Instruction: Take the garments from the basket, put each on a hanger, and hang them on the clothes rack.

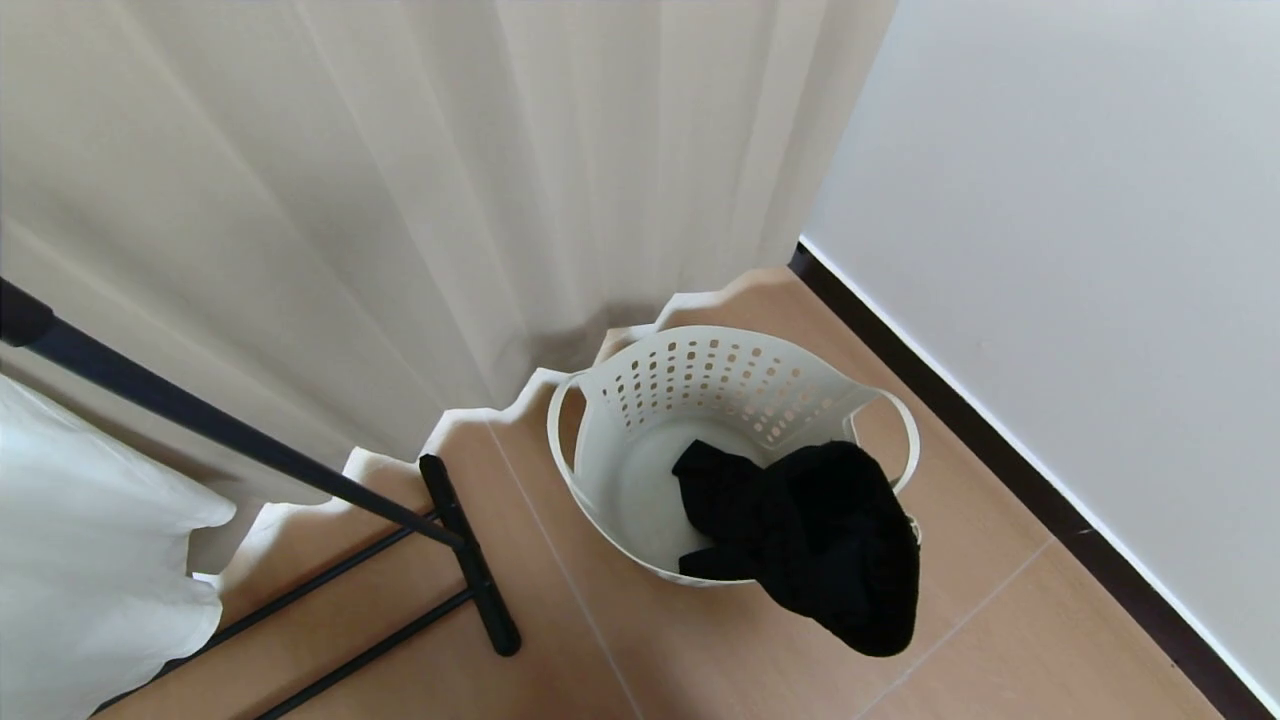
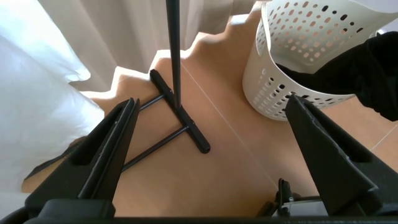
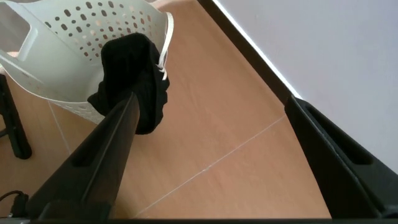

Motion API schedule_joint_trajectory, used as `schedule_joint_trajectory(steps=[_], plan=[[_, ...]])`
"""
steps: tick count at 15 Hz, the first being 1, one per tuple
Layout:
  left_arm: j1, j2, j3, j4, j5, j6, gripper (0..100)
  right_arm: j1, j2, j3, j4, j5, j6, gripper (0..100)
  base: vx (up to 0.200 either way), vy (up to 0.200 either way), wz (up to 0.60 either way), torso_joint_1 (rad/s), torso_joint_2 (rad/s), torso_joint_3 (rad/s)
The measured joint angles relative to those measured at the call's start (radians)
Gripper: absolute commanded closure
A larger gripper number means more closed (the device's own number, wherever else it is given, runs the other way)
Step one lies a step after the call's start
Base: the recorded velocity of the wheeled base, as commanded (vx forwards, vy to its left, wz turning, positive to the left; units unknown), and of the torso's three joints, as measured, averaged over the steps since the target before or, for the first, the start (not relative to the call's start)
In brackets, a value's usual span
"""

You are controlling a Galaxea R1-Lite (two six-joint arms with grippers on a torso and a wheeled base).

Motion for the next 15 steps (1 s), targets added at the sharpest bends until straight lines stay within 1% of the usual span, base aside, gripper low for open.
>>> schedule_joint_trajectory(steps=[3, 5, 8, 9, 10, 12, 14, 15], plan=[[0.000, 0.000, -0.001, 0.000, 0.000, -0.001, 0, 0.024, 0.036, -0.001, 0.001, 0.000, -0.001, 0, 0.000, 0.000, 0.00, -0.001, 0.00, -0.017], [0.000, 0.000, -0.001, 0.000, 0.000, 0.000, 0, 0.091, 0.129, -0.002, 0.000, 0.000, -0.001, 0, 0.000, 0.000, 0.00, 0.000, 0.00, 0.000], [0.000, 0.000, -0.001, 0.000, 0.000, 0.001, 0, 0.209, 0.356, -0.023, -0.034, -0.002, -0.002, 0, 0.000, 0.000, 0.00, 0.000, 0.00, 0.000], [0.000, 0.000, -0.001, 0.000, 0.000, 0.001, 0, 0.236, 0.448, -0.048, -0.046, -0.003, -0.011, 0, 0.000, 0.000, 0.00, 0.000, 0.00, 0.000], [0.000, 0.000, -0.001, 0.000, 0.000, 0.001, 0, 0.258, 0.559, -0.090, -0.059, -0.005, -0.046, 0, 0.000, 0.000, 0.00, 0.000, 0.00, 0.000], [0.000, 0.000, 0.000, 0.000, 0.000, 0.001, 0, 0.279, 0.777, -0.190, -0.070, -0.011, -0.204, 0, 0.000, 0.000, 0.00, 0.000, 0.00, 0.000], [0.000, 0.000, 0.000, 0.000, 0.000, 0.001, 0, 0.283, 1.005, -0.334, -0.078, -0.027, -0.451, 0, 0.000, 0.000, 0.00, 0.000, 0.00, 0.000], [0.000, 0.000, 0.000, 0.000, 0.000, 0.001, 0, 0.282, 1.120, -0.426, -0.082, -0.049, -0.591, 0, 0.000, 0.000, 0.00, 0.000, 0.00, 0.000]])
